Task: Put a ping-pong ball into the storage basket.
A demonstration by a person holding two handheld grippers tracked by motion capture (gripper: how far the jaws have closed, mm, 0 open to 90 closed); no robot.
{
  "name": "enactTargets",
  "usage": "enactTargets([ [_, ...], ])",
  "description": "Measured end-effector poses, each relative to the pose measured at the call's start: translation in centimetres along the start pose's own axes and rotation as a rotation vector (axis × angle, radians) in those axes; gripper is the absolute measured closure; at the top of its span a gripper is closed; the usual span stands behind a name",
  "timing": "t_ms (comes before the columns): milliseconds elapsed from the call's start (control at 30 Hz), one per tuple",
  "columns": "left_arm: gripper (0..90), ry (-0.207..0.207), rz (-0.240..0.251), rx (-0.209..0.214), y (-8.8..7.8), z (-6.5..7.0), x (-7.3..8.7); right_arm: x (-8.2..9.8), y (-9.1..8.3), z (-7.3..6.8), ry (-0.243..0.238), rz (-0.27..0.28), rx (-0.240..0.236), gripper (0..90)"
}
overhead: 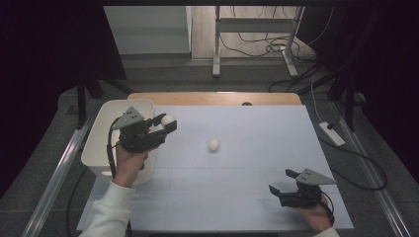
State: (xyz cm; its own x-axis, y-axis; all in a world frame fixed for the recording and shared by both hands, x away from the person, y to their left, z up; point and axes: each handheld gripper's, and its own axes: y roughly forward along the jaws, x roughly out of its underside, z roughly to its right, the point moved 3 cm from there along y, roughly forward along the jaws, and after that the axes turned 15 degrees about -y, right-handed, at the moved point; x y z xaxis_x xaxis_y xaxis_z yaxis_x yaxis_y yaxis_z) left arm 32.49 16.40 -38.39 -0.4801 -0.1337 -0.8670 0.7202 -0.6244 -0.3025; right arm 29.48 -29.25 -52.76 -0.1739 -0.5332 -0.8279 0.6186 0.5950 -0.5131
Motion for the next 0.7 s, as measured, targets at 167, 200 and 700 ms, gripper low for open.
enactTargets([
  [167, 50.5, -0.012, 0.005, -0.007, -0.1, -0.4, -0.4, 0.0, 0.0, 0.0, 0.001, 0.0, 0.001, 11.7],
  [200, 50.6, -0.014, 0.005, -0.01, -0.2, -0.5, -0.4, 0.0, 0.0, 0.0, 0.001, 0.0, 0.002, 11.7],
  [700, 50.6, -0.024, 0.014, -0.049, -0.5, -1.7, -1.2, -0.1, 0.1, -0.1, -0.006, -0.002, -0.003, 11.7],
])
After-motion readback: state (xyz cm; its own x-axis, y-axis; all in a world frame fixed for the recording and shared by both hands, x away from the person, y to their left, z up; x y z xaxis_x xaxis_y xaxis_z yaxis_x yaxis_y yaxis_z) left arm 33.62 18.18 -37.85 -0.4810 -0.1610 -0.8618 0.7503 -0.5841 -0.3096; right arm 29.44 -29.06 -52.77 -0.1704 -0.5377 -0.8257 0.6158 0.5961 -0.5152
